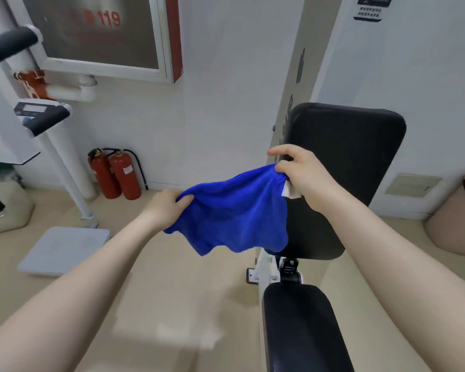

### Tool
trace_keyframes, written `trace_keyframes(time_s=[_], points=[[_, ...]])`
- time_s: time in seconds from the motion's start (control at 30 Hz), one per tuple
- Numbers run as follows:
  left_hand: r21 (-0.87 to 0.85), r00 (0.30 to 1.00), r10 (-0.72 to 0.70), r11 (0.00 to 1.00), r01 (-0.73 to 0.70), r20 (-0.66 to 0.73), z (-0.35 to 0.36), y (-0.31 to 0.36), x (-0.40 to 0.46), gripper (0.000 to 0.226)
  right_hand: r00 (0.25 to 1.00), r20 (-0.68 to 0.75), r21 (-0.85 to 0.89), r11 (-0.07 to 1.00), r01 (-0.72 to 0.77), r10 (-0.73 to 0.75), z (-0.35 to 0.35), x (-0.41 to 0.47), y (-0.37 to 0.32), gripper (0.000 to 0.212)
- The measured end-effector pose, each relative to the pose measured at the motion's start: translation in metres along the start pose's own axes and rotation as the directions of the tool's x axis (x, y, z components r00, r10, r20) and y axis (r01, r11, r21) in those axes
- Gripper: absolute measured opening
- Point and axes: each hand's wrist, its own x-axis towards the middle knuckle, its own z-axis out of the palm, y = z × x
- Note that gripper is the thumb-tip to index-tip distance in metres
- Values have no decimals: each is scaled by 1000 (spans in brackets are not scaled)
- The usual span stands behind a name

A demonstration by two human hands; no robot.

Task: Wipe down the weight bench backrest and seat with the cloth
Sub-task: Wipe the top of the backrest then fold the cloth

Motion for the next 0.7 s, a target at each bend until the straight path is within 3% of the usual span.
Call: trace_keyframes(time_s=[0.1, 0.2, 0.27, 0.33, 0.4, 0.53, 0.6, 0.7], points=[[-496, 991, -108, 858, 132, 77, -21, -4, -11, 29, 989, 147, 62, 997, -44, 34, 47, -11, -17, 31], [-696, 980, -22, 701, 155, 196, -44, -12, -27, 23, 922, 371, 126, 977, -170, 112, 97, -18, -35, 35], [-715, 972, 46, 685, 136, 229, -61, -29, -35, 25, 851, 513, 82, 981, -177, 111, 134, -22, -47, 32], [-704, 967, 77, 700, 122, 244, -73, -42, -43, 27, 833, 550, -26, 998, -53, 59, 161, -26, -54, 33], [-688, 957, 104, 716, 117, 271, -86, -62, -50, 30, 871, 492, -114, 990, 79, -12, 189, -31, -61, 29], [-532, 954, 123, 845, 43, 273, -106, -90, -68, 25, 916, 373, -274, 926, 260, -146, 228, -33, -71, 11], [-509, 950, 140, 860, 22, 278, -113, -103, -74, 29, 913, 338, -371, 860, 351, -227, 246, -33, -72, 20], [-499, 966, 104, 866, 28, 235, -122, -118, -82, 22, 861, 399, -295, 846, 445, -314, 271, -37, -74, 21]])
